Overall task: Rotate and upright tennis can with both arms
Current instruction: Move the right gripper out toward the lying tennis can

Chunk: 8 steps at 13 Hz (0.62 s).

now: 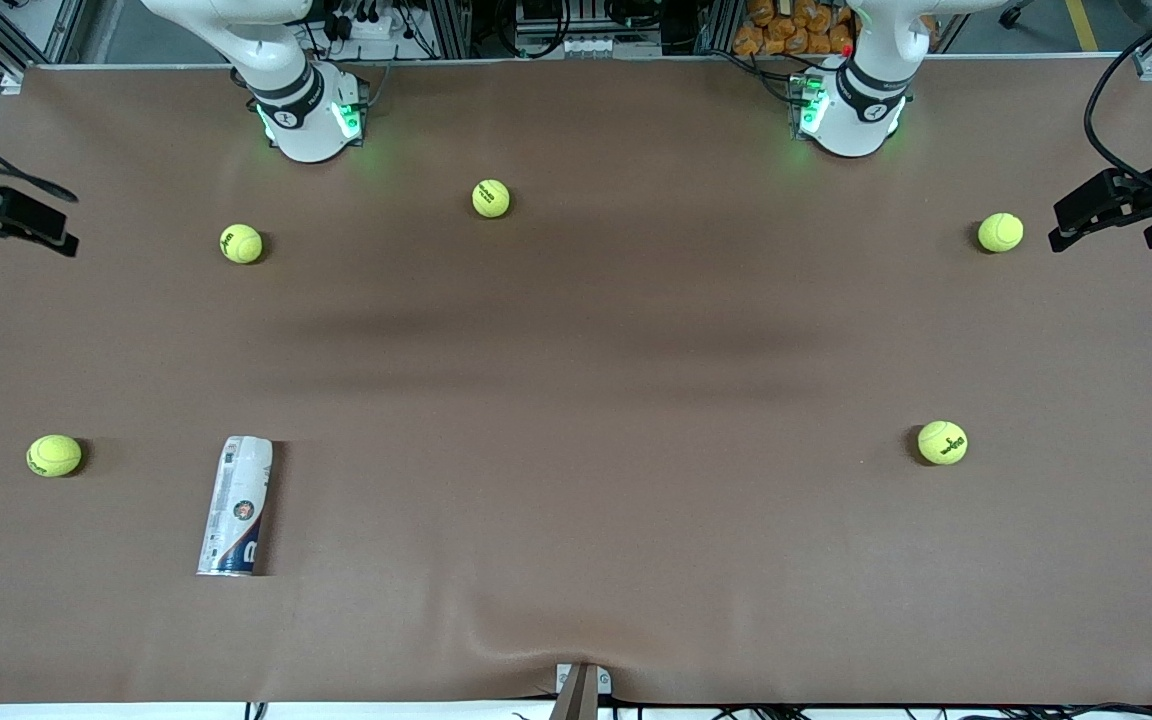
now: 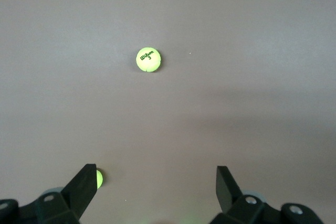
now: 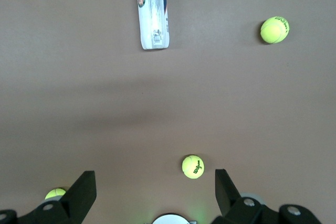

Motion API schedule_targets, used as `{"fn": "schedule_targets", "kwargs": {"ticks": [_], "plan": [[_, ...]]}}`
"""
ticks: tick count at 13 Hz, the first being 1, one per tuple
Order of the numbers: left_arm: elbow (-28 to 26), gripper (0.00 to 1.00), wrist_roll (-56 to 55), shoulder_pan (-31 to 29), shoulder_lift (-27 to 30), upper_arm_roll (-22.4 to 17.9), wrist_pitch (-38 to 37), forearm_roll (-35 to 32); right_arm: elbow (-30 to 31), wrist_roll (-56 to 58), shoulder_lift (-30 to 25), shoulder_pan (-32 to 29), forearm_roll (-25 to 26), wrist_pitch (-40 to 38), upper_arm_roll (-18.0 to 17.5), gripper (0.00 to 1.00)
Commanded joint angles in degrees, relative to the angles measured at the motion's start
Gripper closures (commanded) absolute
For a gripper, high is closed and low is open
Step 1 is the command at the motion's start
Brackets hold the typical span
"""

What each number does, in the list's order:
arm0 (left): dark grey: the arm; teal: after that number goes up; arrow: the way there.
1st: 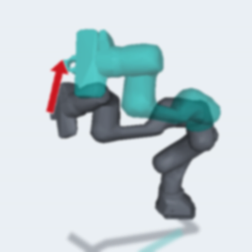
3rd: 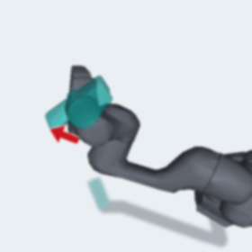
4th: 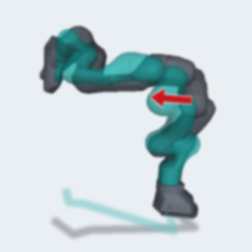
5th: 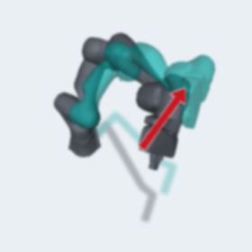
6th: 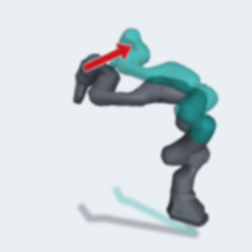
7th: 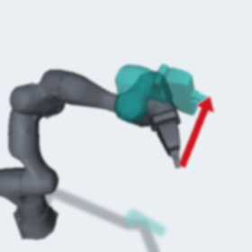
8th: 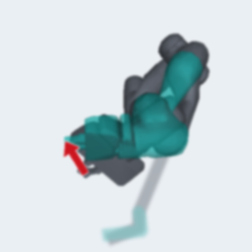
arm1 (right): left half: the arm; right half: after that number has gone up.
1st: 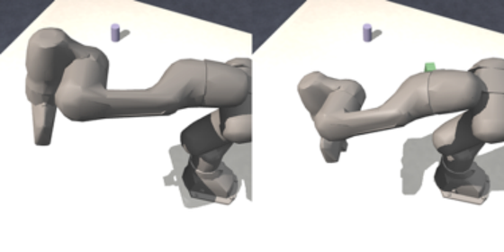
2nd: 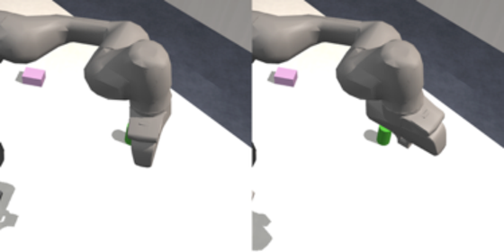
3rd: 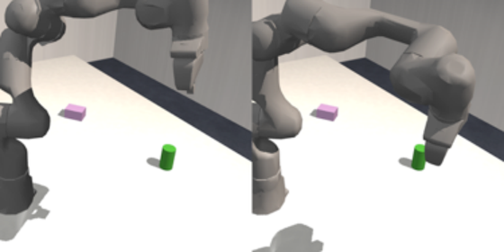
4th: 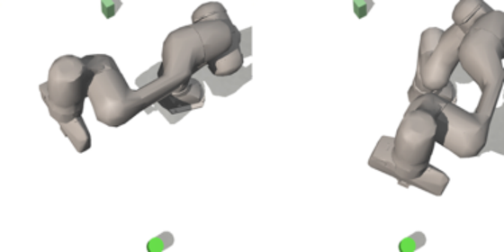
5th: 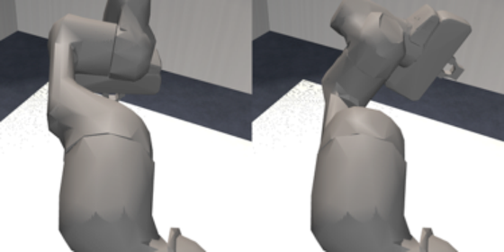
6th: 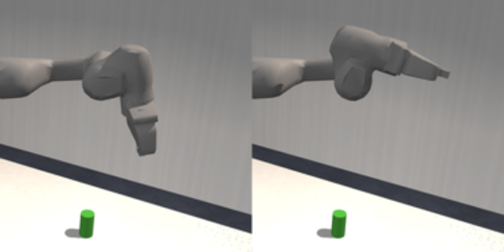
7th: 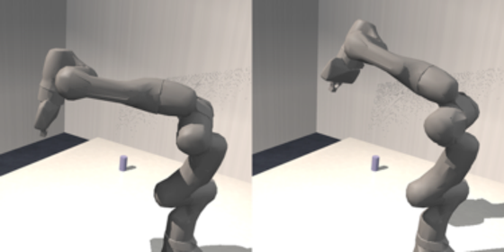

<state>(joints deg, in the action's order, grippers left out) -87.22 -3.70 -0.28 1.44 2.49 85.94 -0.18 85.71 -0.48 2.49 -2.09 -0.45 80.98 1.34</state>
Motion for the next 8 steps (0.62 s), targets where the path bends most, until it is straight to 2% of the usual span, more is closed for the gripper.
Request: {"fn": "schedule_targets", "kwargs": {"ticks": [1, 6, 8], "plan": [[0.1, 0.00, 0.0, -0.4, 0.7, 0.4, -0.8, 0.4, -0.6, 0.4, 3.1, -0.1, -0.5, 0.2, -0.2, 0.00], [0.1, 0.00, 0.0, -0.5, 0.7, 0.3, -0.9, 0.4, -0.7, 0.7, 13.8, 1.6, -0.8, 3.1, -0.1, 0.00], [0.1, 0.00, 0.1, -0.6, 0.7, 0.3, -0.9, 0.4, -0.7, 0.8, 17.7, 2.2, -0.9, 8.8, -0.2, 0.00]]}}
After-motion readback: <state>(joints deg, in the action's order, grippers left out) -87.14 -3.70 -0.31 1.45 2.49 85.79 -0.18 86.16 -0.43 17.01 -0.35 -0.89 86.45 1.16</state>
